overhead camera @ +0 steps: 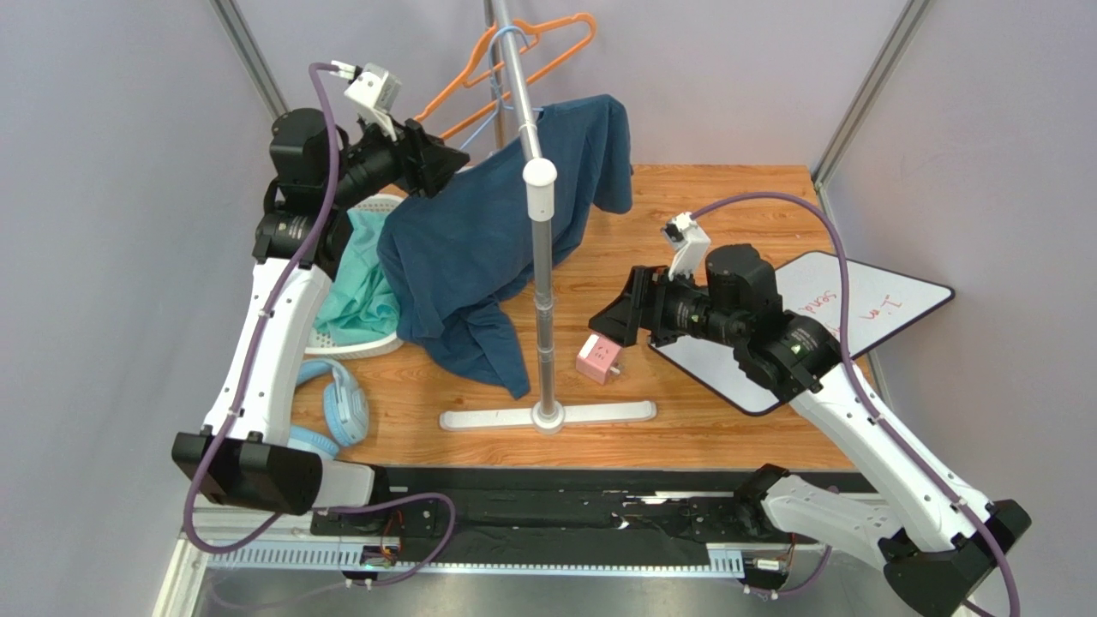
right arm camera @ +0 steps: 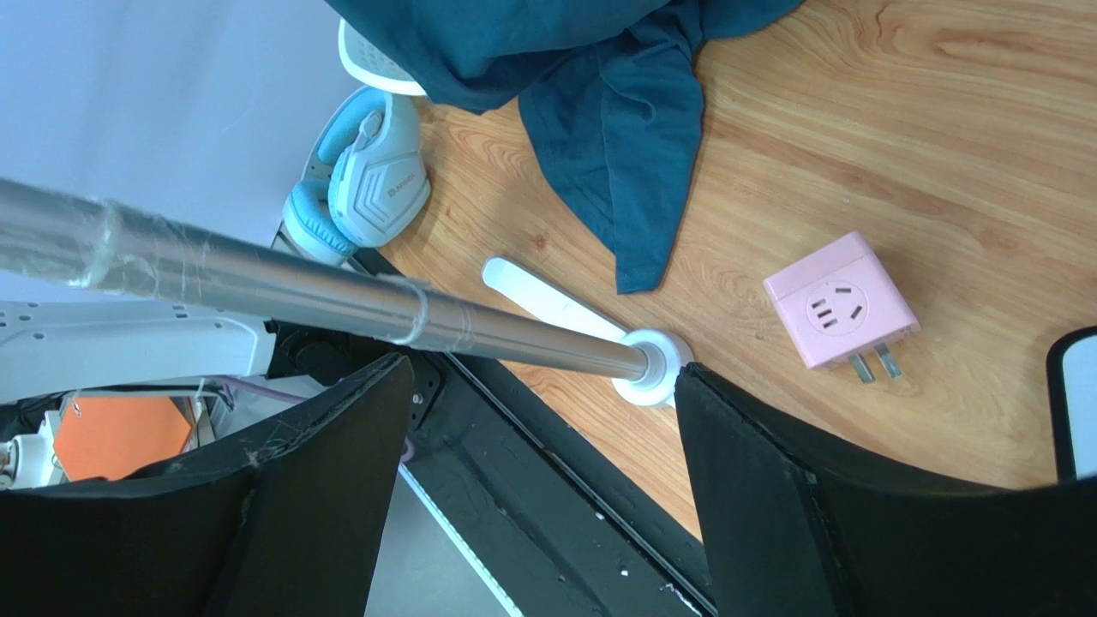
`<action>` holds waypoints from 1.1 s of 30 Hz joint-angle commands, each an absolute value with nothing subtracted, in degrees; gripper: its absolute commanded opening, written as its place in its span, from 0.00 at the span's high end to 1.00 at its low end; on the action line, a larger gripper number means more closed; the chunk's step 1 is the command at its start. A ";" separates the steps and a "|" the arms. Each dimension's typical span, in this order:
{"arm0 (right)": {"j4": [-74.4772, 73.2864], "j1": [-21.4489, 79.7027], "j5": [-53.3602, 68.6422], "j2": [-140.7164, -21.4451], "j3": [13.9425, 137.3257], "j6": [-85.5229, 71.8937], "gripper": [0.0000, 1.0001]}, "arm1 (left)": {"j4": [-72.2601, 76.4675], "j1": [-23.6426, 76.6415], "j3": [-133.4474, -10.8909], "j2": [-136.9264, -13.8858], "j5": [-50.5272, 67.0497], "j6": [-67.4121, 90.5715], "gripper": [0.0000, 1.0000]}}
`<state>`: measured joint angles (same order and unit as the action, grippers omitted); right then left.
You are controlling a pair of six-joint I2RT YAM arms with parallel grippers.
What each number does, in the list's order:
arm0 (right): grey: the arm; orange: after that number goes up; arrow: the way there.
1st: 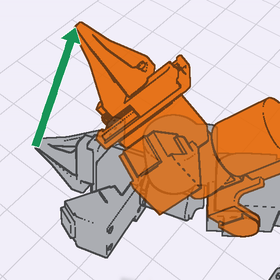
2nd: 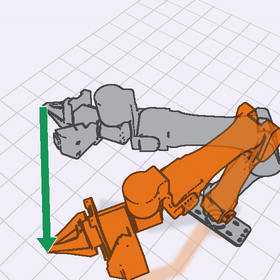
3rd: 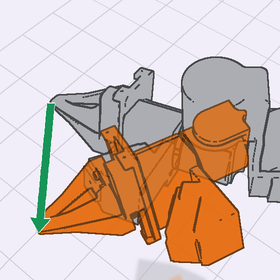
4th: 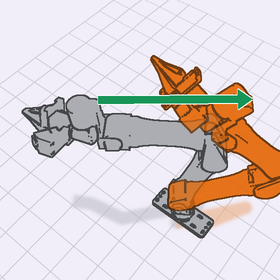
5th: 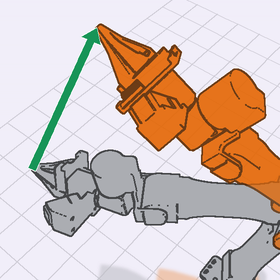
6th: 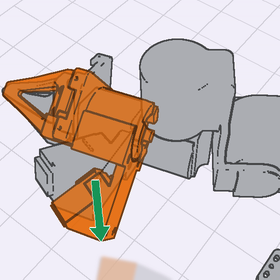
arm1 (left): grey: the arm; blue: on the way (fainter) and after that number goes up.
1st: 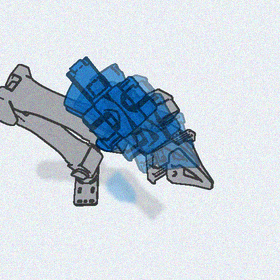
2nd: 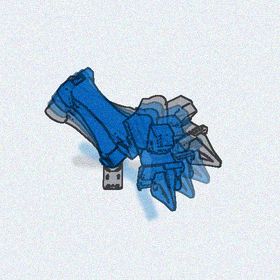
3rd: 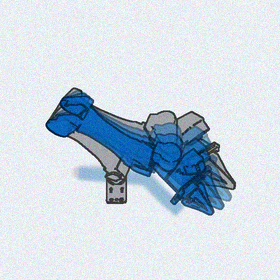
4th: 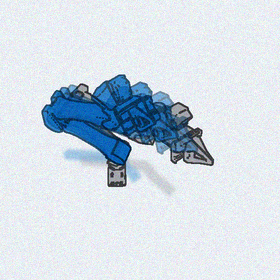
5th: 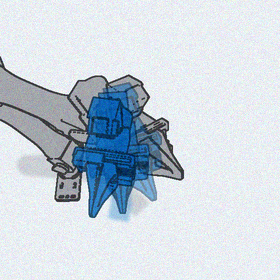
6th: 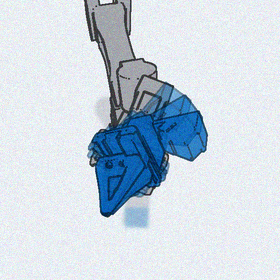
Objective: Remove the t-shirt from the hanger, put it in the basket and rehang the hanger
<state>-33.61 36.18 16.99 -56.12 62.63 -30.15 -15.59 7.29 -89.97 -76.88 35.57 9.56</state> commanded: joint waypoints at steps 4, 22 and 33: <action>-31.11 35.86 17.49 -59.50 67.32 -29.18 0.20 | -11.14 8.61 -94.29 -78.74 39.90 7.74 0.37; -30.94 35.95 16.08 -61.79 69.17 -28.13 0.21 | -15.03 11.34 -102.13 -86.75 41.31 6.85 0.59; -30.24 35.77 16.52 -61.18 69.17 -27.07 0.21 | -19.41 12.83 -108.97 -89.82 41.58 6.16 0.97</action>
<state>-33.34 36.16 16.56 -62.22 67.26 -28.51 -17.04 11.68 -104.47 -88.47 40.91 8.36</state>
